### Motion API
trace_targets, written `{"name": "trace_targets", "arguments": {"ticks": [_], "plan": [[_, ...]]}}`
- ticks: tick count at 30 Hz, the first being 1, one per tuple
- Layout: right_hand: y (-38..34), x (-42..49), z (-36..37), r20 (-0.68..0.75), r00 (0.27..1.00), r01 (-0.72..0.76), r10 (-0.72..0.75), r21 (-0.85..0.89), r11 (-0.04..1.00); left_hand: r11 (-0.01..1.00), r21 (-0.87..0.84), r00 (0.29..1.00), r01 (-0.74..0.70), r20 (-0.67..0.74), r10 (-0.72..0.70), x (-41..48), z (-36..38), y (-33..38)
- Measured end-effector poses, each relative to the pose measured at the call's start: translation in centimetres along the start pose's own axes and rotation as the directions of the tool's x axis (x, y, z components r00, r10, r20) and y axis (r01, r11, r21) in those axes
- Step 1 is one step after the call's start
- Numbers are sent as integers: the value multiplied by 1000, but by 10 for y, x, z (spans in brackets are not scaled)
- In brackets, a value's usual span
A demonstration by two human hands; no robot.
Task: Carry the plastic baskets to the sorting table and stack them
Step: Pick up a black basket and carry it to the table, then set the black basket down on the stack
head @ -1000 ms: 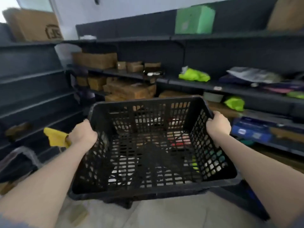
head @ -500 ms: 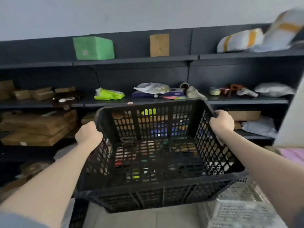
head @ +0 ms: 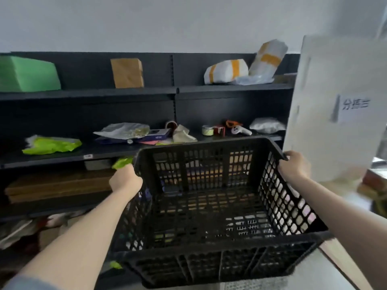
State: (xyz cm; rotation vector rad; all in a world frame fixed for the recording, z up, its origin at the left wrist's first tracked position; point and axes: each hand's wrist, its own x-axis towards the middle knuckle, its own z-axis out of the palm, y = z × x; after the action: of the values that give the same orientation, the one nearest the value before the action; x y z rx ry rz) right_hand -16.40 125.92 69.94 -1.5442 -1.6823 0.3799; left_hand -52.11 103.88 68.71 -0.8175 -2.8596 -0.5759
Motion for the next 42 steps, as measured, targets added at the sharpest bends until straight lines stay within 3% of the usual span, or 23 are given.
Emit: {"name": "trace_targets", "arguments": {"ticks": [6, 19, 34, 42], "plan": [[54, 65, 21, -27, 998, -62, 61, -56, 996, 996, -38, 994, -78, 70, 81, 31, 59, 74], [139, 210, 109, 12, 990, -136, 139, -140, 981, 997, -36, 981, -72, 175, 78, 108, 202, 199], [252, 325, 232, 344, 930, -88, 127, -128, 988, 983, 105, 948, 151, 267, -174, 86, 326, 267], [307, 360, 281, 428, 894, -62, 133, -176, 982, 972, 154, 934, 177, 285, -216, 94, 398, 298]]}}
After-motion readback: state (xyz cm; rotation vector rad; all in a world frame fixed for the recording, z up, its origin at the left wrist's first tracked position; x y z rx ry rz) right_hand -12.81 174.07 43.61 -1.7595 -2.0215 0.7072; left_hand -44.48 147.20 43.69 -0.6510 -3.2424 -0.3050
